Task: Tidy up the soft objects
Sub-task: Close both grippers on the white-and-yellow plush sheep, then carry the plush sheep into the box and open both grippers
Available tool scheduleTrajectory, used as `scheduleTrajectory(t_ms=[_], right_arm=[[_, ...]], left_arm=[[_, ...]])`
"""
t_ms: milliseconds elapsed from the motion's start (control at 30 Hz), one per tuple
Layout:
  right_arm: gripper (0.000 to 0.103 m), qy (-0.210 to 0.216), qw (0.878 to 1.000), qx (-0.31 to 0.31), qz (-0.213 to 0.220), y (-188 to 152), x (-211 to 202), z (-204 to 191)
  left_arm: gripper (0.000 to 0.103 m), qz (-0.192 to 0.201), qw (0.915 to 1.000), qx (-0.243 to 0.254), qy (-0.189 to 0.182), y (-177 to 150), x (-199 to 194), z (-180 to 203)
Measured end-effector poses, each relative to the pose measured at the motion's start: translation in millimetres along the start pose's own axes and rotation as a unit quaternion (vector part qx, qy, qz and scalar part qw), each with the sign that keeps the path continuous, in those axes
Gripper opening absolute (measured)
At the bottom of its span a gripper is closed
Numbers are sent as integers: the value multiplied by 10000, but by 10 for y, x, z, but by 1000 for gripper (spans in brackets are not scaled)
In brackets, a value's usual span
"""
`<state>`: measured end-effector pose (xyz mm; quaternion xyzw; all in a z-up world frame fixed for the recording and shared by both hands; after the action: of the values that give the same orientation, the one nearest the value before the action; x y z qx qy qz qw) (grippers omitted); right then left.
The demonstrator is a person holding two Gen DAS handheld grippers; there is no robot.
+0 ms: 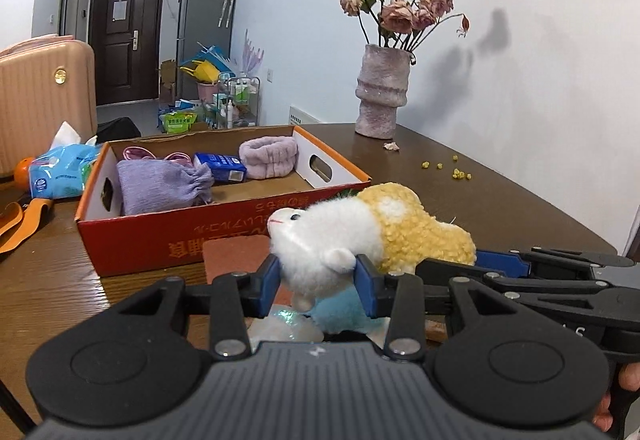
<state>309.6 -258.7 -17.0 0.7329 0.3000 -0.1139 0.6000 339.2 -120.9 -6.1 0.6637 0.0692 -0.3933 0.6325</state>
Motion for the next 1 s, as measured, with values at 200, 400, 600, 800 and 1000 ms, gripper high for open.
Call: scheduleTrajectory(t_ms=[200,400,600,800,1000], right_arm=[[42,-92,9998,-136,91,162,33,-48],[42,-384,9978,-499,198,738,438,82],[42,-271,9990,-246,-266,1158,1355,468],[42,-483,9958,-232,-744,1189,1999,661],[48,-826,9910,-570,-882,1140,2146,616]], left_arm=[[40,133,9998,-61,-134,170,31,-91],[40,257,9992,-140,-280,747,490,-303],[40,-431,9952,-784,-402,1231,1432,-757],[41,-1157,9885,-936,-254,1237,2118,-973],[42,-1401,9857,-897,-263,1134,2316,-991]])
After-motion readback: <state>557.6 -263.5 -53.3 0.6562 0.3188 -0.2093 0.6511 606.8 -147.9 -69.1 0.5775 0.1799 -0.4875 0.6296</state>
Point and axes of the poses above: each gripper's, at about its wrist camera, not at the fingertips, and x roughly the way its jaws point, z to its right, y to its top, the point moved 9 cm from there along x, roughly the way its jaws point, and after that the axes turned 9 degrees about -z, right-handed, at the moved point
